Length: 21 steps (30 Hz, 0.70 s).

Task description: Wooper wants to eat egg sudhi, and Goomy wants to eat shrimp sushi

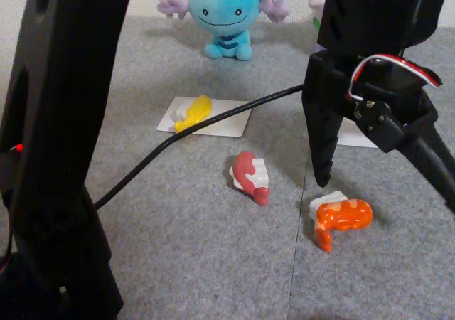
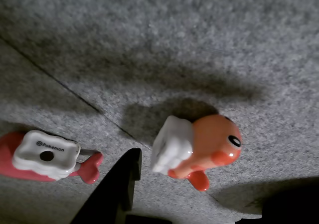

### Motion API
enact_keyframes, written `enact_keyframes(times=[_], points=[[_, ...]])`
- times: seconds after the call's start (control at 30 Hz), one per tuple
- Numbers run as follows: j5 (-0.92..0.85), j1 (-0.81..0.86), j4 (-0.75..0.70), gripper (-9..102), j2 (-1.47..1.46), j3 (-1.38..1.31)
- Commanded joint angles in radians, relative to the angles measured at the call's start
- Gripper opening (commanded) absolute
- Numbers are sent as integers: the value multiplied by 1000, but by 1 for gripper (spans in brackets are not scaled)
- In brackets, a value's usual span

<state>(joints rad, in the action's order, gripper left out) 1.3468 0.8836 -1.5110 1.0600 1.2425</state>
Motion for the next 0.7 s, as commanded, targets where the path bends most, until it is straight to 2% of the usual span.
enact_keyframes(times=[0.0, 0.17, 0.47, 0.67], points=[[-8, 0, -3, 44, 12, -17], [-12, -11, 25, 42, 17, 67], [-12, -20, 252, 42, 86, 295], [-11, -63, 287, 29, 199, 379]])
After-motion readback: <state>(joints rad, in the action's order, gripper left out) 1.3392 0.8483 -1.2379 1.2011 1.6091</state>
